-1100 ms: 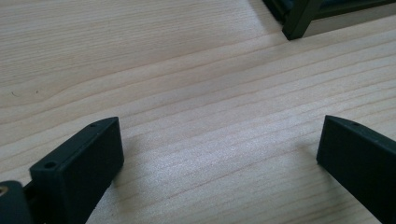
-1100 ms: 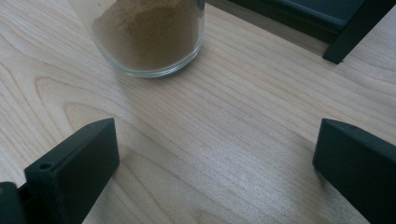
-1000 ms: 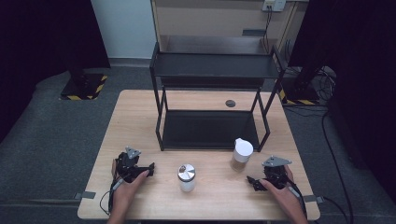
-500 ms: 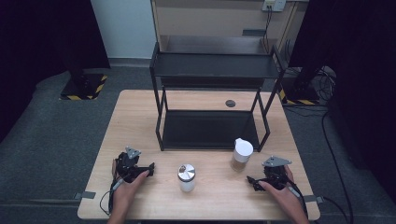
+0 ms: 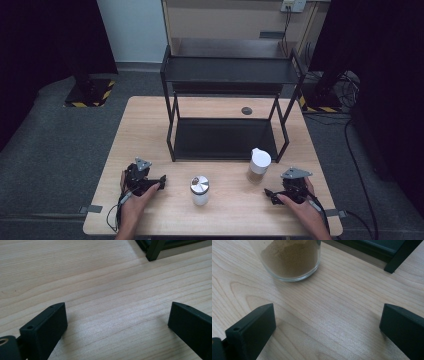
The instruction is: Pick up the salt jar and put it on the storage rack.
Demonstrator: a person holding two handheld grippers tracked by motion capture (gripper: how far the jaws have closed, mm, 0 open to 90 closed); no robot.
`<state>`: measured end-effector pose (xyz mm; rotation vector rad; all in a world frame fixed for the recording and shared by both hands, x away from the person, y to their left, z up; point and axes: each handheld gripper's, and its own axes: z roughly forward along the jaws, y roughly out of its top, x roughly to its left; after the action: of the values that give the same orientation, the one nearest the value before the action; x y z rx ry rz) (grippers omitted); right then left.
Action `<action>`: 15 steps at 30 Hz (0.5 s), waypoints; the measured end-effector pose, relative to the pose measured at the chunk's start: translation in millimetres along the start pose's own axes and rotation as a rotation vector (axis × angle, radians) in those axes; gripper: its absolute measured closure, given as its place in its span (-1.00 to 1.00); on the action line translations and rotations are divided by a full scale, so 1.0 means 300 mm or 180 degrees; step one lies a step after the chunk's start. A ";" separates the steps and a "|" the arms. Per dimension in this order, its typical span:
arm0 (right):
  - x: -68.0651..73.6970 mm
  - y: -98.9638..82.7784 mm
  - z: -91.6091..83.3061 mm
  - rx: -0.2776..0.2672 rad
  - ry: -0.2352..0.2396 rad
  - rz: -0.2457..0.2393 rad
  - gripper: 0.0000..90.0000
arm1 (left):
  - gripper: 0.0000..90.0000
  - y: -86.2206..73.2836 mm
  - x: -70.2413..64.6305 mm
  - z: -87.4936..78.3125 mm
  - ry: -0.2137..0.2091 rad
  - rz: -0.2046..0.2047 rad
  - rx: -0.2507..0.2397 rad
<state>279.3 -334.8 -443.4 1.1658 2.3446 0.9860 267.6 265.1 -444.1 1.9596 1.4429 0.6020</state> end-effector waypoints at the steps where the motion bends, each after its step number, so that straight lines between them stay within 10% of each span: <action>1: 0.000 0.000 0.000 0.0000 0.0000 0.0000 -0.98 | -0.98 0.005 -0.003 -0.003 -0.0037 -0.0008 0.0007; 15: 0.000 0.000 0.000 0.0001 0.0001 0.0002 -0.98 | -0.95 0.027 -0.040 -0.085 -0.0112 0.0015 -0.0167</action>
<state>279.3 -334.8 -443.4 1.1665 2.3447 0.9862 252.2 257.5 -420.5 1.9239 1.3880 0.5987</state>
